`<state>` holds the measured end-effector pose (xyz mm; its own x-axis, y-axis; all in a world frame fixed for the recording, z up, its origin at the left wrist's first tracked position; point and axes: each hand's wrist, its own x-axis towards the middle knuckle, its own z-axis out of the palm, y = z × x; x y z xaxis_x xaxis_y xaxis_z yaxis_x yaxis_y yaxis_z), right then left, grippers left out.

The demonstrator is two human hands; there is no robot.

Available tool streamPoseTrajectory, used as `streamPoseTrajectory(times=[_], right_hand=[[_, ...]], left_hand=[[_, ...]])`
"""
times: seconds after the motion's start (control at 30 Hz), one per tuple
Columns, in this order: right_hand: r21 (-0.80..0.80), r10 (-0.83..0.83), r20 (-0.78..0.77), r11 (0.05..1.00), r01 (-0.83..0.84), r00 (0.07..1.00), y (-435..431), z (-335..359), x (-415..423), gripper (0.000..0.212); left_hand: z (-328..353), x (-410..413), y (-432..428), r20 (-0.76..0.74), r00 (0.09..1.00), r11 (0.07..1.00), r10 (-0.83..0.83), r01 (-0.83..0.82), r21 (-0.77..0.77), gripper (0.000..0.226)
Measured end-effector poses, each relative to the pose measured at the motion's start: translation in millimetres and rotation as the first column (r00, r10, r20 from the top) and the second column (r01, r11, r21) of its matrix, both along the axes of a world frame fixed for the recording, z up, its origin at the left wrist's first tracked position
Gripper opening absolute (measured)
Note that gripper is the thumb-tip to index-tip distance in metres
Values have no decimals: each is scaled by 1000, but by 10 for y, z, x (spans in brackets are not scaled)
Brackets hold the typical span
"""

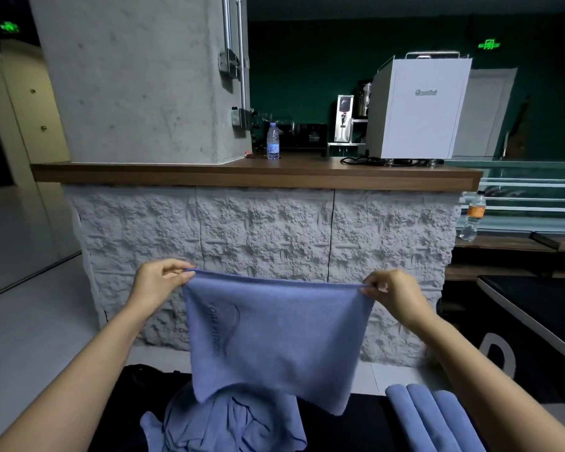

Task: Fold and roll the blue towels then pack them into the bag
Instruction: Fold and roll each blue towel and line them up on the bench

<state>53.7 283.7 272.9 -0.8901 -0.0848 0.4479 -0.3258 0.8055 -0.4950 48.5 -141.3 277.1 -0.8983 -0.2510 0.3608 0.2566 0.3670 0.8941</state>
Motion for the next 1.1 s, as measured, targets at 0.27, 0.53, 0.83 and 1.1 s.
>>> streamPoseTrajectory(times=[0.27,0.53,0.83,1.1], right_hand=[[-812,263,301,574,102,917,-71,-55,-33,29],[-749,196,205,662,25,959,-1006,-53,87,21],[-739,190,106,672,-51,976,-1155,-37,291,17],[-391,260,-26,886,-249,965,-628,8,220,46]], left_hand=[[32,40,104,359,910,840,-206,-24,543,5],[-27,53,1415,195,958,923,-209,127,362,4],[-20,242,1817,92,937,908,-338,299,293,10],[-4,277,1731,116,883,886,-454,435,159,17]])
